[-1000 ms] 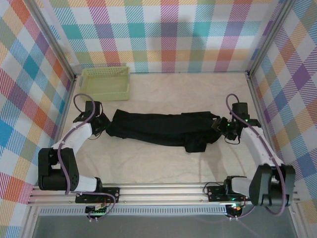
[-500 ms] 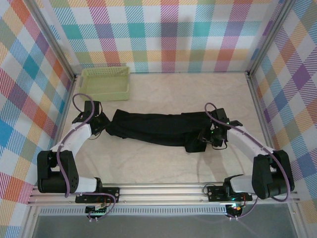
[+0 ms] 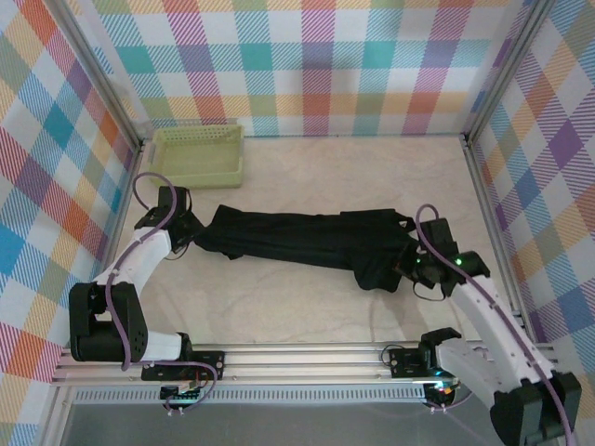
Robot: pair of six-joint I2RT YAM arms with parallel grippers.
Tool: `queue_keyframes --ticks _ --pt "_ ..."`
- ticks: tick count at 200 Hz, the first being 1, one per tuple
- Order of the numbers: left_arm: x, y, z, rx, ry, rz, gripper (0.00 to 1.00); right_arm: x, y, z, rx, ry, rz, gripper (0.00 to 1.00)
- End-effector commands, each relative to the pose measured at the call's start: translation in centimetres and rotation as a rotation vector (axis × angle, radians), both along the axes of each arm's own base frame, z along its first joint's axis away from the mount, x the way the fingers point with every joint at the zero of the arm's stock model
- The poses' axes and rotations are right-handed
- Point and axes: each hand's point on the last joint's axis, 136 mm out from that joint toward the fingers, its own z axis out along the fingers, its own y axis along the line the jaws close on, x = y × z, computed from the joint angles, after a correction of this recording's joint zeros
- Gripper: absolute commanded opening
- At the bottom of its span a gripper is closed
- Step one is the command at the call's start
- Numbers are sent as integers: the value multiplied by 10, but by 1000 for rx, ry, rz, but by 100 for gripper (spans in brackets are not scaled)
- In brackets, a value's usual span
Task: Fold the inside-out t-shirt
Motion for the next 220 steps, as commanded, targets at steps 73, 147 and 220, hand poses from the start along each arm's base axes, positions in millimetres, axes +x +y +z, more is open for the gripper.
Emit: queue_keyframes --ticks 73,147,220 --pt "0 12 -2 57 15 36 0 -41 -3 -51 15 215 -59 48" --pt "3 7 -2 29 10 27 0 -61 60 -63 153 257 159 59" --pt "12 -3 12 -25 -18 6 0 16 103 -11 216 103 253 6"
